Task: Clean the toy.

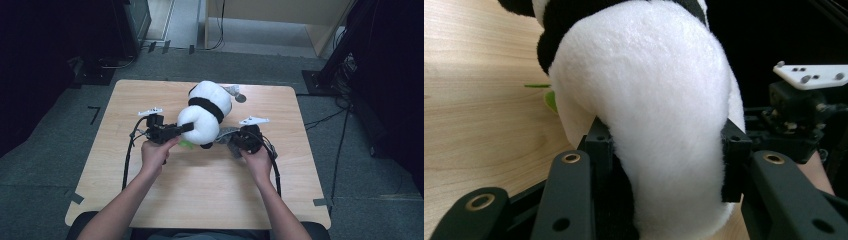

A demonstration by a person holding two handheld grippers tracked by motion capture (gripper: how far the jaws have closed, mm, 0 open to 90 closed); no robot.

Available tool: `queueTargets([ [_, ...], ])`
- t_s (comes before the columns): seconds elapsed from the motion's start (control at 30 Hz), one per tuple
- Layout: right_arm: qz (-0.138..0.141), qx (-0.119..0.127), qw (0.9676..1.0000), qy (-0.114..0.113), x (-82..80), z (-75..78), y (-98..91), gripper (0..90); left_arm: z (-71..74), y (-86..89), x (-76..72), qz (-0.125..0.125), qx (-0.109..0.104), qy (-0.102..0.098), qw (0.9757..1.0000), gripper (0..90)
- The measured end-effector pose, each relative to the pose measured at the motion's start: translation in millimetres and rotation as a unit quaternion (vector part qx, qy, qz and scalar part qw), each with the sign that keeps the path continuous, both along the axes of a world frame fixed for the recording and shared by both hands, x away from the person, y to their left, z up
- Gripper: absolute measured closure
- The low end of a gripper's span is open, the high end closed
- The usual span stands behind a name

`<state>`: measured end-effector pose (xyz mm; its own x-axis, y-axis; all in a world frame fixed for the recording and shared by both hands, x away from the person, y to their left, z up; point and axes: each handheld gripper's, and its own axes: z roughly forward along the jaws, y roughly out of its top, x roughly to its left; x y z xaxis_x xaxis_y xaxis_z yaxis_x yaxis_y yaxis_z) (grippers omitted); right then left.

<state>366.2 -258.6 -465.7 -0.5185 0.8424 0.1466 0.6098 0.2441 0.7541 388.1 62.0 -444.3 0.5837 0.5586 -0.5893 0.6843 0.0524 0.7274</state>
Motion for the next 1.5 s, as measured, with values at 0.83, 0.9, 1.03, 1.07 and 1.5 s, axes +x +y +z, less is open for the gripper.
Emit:
queueTargets([
  [0.83, 0.080, 0.088, 0.9916, -0.051, -27.6, 47.2, 44.8, 81.6, 3.9, -20.0, -11.6, 0.015, 0.084, -0.052, 0.9949, 55.9],
  [0.9, 0.082, 0.083, 0.9917, -0.053, -30.2, 45.3, 51.2, 81.6, 5.0, -20.9, -12.8, 0.021, 0.089, -0.056, 0.9943, 55.9],
  [1.03, 0.100, 0.080, 0.9903, -0.052, -35.6, 38.6, 67.4, 81.6, 7.1, -25.1, -16.0, 0.032, 0.104, -0.073, 0.9914, 56.3],
  [1.07, 0.104, 0.077, 0.9901, -0.053, -37.8, 36.7, 72.7, 81.6, 7.6, -25.6, -16.9, 0.036, 0.107, -0.075, 0.9908, 56.3],
  [1.5, 0.161, 0.003, 0.9832, -0.086, -50.6, 9.2, 114.0, 82.3, 16.4, -27.2, -24.1, 0.042, 0.082, -0.081, 0.9924, 56.2],
])
